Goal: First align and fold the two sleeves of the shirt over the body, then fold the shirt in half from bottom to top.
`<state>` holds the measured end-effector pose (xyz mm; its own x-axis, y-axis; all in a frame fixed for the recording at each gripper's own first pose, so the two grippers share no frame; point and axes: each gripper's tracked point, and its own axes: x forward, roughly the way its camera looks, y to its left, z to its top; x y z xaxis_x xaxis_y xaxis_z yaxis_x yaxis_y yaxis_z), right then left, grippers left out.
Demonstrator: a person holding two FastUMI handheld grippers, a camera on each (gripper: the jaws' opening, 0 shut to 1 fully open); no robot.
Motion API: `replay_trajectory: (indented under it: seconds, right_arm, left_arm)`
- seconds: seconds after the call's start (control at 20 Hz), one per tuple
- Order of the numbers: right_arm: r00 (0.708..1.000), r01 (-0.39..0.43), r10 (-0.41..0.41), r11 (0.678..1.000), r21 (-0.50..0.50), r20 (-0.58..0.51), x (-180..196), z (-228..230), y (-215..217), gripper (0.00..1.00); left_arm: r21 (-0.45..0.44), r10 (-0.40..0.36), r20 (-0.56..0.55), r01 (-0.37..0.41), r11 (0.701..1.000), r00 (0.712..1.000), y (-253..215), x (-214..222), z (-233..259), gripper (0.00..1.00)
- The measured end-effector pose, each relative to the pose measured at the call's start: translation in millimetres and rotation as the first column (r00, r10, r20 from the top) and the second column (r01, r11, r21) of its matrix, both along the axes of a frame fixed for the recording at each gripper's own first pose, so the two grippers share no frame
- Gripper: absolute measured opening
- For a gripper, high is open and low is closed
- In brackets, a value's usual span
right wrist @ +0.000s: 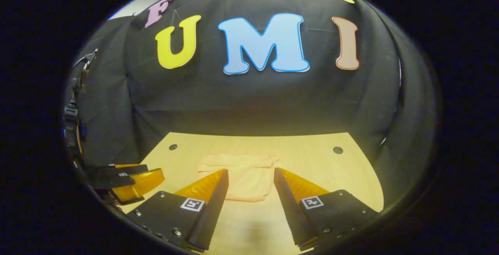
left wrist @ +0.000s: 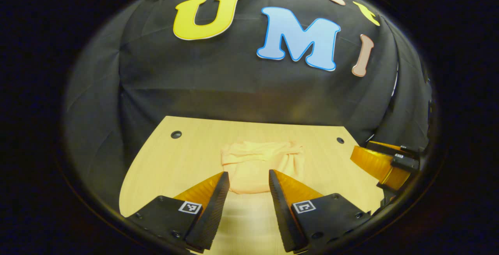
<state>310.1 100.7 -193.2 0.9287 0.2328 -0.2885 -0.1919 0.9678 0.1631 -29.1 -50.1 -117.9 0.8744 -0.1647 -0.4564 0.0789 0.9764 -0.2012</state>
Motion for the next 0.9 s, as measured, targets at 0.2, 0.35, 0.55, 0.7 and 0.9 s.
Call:
replay_trajectory:
  seconds: [0.2, 0.35, 0.55, 0.7, 0.9]
  right_arm:
    - [0.998, 0.006, -0.008, 1.0, 0.023, 0.065, 18, 4, -8, 0.75]
    - [0.994, 0.015, -0.018, 1.0, 0.022, 0.107, 9, 8, -13, 0.78]
    - [0.991, 0.03, -0.033, 0.999, 0.029, 0.126, -23, 12, -7, 0.79]
    - [0.987, 0.065, -0.072, 0.997, 0.048, 0.146, -38, 19, -11, 0.77]
    - [0.973, 0.132, -0.142, 0.989, 0.066, 0.182, -46, 33, -21, 0.79]
  left_arm:
    - [0.027, 0.007, 0.075, -0.009, 1.0, 0.997, 15, -39, 17, 0.65]
    - [0.04, 0.006, 0.16, -0.013, 0.999, 0.987, 20, -55, 39, 0.65]
    - [0.054, -0.026, 0.193, 0.016, 0.998, 0.981, 17, -64, 45, 0.7]
    - [0.06, -0.067, 0.196, 0.056, 0.997, 0.978, -5, -47, 38, 0.66]
    - [0.082, -0.114, 0.242, 0.097, 0.992, 0.964, -15, -43, 45, 0.65]
